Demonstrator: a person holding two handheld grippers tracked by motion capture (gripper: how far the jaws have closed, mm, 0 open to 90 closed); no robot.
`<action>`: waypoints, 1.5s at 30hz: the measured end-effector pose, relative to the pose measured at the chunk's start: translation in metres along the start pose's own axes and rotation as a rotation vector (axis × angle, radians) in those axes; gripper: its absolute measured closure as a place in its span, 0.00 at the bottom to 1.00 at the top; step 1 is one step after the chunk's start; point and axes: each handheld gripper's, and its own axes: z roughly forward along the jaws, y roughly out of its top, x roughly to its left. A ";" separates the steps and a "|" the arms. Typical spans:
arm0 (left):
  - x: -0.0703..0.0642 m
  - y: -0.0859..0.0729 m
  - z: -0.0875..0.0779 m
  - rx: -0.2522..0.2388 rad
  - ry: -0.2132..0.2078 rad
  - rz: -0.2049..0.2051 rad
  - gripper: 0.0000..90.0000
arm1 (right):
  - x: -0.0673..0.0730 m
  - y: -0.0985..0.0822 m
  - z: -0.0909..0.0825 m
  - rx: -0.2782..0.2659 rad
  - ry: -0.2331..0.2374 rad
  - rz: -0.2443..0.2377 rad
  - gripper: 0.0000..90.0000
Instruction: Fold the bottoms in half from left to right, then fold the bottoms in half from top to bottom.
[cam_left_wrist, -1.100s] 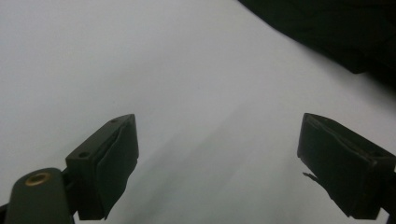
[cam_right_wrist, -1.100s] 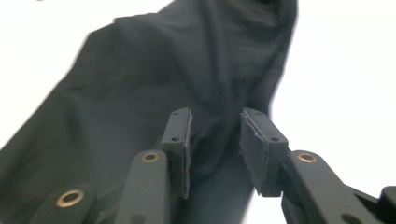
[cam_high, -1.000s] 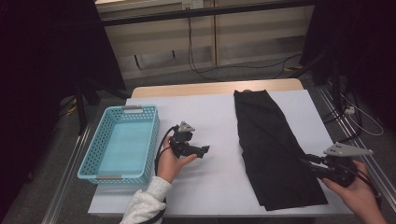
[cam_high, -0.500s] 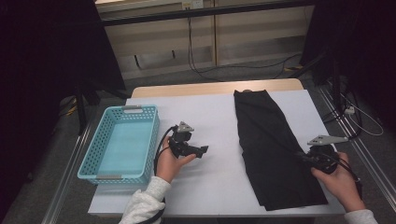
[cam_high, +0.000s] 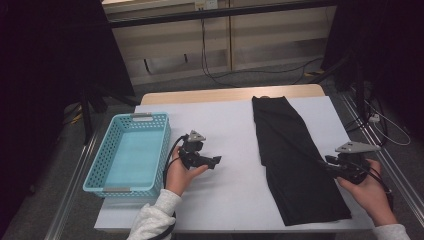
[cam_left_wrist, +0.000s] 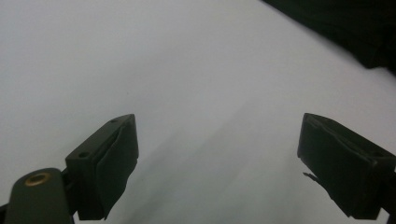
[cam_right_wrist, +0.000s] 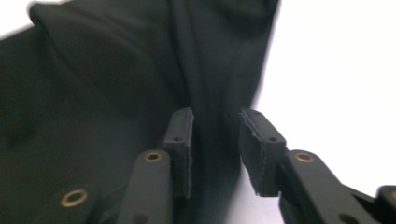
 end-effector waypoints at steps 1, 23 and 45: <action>0.000 -0.001 0.000 -0.006 0.003 -0.008 0.14 | 0.003 0.003 0.001 -0.011 0.005 0.000 0.67; 0.012 -0.018 -0.019 -0.009 0.046 -0.052 0.11 | 0.040 0.064 0.067 -0.084 0.056 0.007 0.28; 0.012 -0.020 -0.019 -0.005 0.058 -0.051 0.10 | 0.059 0.084 0.090 -0.094 0.063 -0.015 0.23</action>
